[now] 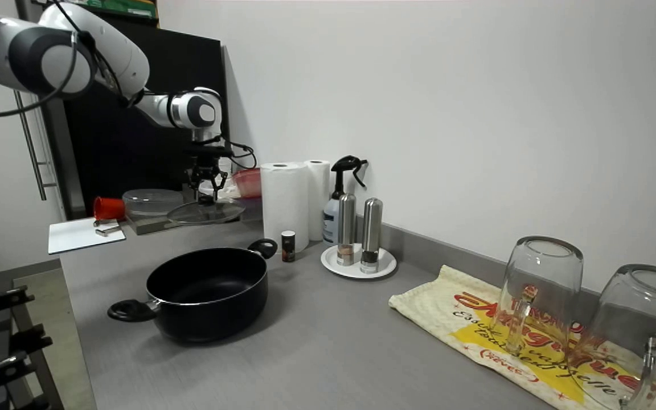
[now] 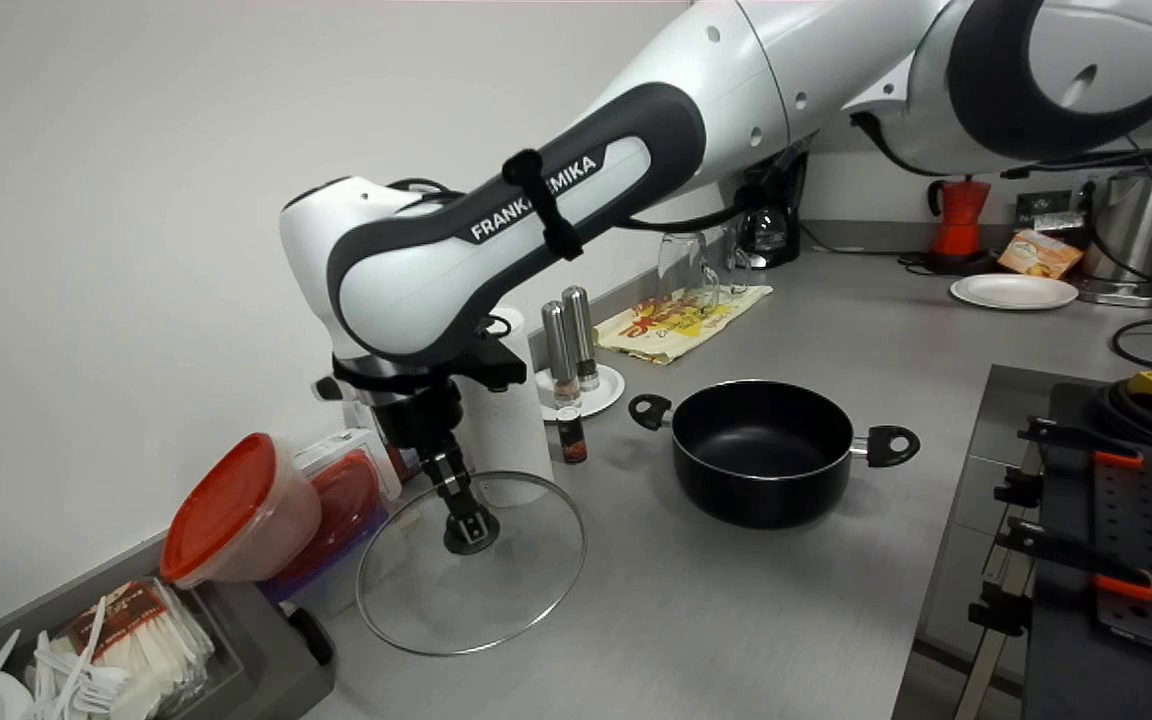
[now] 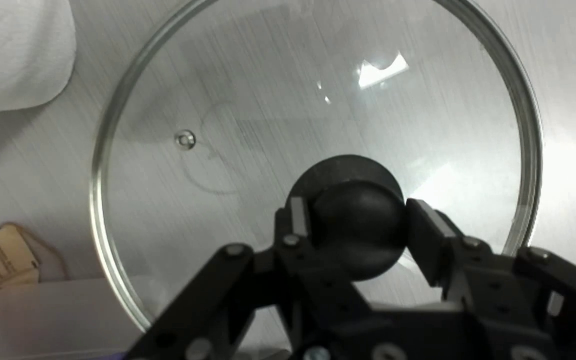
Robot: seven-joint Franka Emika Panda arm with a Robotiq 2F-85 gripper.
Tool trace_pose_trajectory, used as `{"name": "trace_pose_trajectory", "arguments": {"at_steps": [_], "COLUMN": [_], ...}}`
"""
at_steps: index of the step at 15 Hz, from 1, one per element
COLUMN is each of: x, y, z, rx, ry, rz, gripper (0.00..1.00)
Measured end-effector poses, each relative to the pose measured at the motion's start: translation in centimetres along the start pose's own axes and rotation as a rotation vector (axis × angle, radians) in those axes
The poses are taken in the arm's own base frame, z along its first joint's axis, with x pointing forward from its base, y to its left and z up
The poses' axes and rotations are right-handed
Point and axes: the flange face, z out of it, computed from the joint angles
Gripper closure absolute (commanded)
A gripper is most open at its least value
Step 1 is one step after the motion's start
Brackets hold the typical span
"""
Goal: Put the lid on the black pot
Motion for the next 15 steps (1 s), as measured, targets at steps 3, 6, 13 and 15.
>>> {"name": "trace_pose_trajectory", "arguments": {"at_steps": [3,6,13,15], "x": [0.1,0.0,-0.4,-1.3], "y": [-1.4,-2.8,-6.5,-7.1], "z": [-3.0,-5.0,-7.4,-8.2], "rx": [-0.012,-0.023,-0.048,-0.058], "ry": [-0.001,-0.007,-0.048,-0.060], "rz": [-0.017,-0.038,-0.091,-0.073], "gripper": [0.75,0.75,0.75,0.75]}}
